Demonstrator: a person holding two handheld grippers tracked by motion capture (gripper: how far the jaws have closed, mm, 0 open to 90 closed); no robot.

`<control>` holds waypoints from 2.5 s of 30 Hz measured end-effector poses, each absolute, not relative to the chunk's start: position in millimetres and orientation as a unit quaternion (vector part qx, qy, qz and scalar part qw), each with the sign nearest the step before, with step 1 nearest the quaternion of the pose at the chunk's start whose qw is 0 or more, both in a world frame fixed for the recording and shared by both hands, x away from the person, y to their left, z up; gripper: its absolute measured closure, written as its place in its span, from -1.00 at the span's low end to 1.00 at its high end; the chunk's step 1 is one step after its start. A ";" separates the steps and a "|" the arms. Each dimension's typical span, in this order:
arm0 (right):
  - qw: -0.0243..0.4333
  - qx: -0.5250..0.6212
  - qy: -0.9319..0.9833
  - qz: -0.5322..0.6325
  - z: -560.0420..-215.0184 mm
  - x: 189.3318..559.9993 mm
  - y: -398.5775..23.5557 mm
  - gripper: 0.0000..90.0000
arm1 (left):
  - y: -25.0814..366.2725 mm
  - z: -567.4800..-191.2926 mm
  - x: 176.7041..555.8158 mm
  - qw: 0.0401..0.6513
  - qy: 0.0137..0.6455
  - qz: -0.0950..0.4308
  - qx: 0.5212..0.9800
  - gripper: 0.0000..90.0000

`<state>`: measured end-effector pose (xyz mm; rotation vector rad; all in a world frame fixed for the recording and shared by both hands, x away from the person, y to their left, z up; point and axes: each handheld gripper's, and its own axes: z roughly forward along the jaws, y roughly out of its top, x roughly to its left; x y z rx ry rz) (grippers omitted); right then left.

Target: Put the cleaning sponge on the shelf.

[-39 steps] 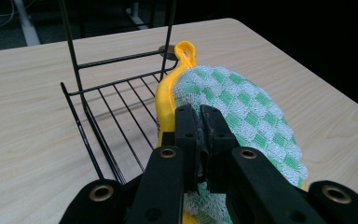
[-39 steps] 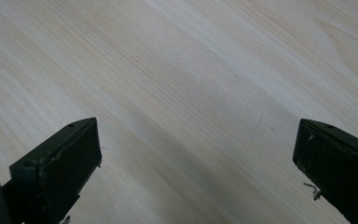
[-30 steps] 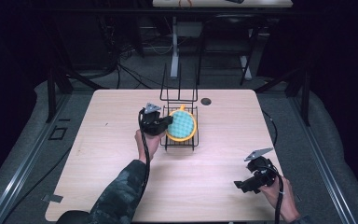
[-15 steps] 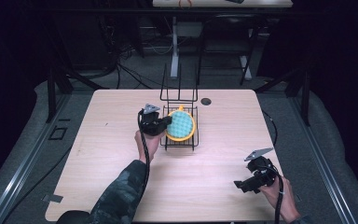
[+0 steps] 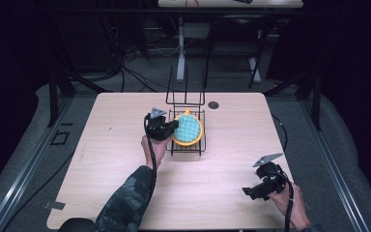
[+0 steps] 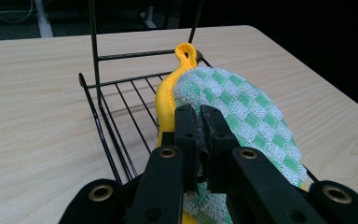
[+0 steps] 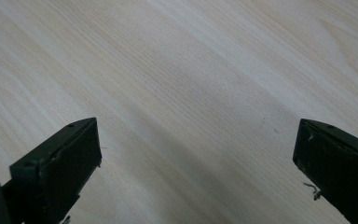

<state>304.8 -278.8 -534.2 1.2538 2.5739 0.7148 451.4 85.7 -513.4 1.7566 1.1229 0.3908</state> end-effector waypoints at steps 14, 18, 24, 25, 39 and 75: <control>0.094 0.421 0.869 0.243 -534.2 304.7 -279.0 -1.00 | 82.3 -522.5 454.6 0.482 0.472 0.157 0.721 0.92; 0.094 0.421 0.869 0.243 -534.4 304.7 -279.2 -1.00 | 81.4 -524.8 454.8 0.477 0.475 0.155 0.723 0.92; 0.094 0.422 0.869 0.242 -534.6 304.6 -279.1 -1.00 | 81.0 -528.4 455.6 0.464 0.480 0.153 0.729 0.92; 0.094 0.421 0.869 0.242 -534.5 304.6 -279.1 -1.00 | 80.5 -529.5 455.8 0.464 0.483 0.150 0.727 0.92; 0.093 0.422 0.869 0.240 -534.9 304.6 -278.8 -0.99 | 83.1 -538.2 456.8 0.444 0.499 0.144 0.730 0.88; 0.096 0.416 0.871 0.245 -534.7 303.3 -276.8 -0.99 | 118.8 -499.1 456.8 0.408 0.480 0.170 0.758 -0.69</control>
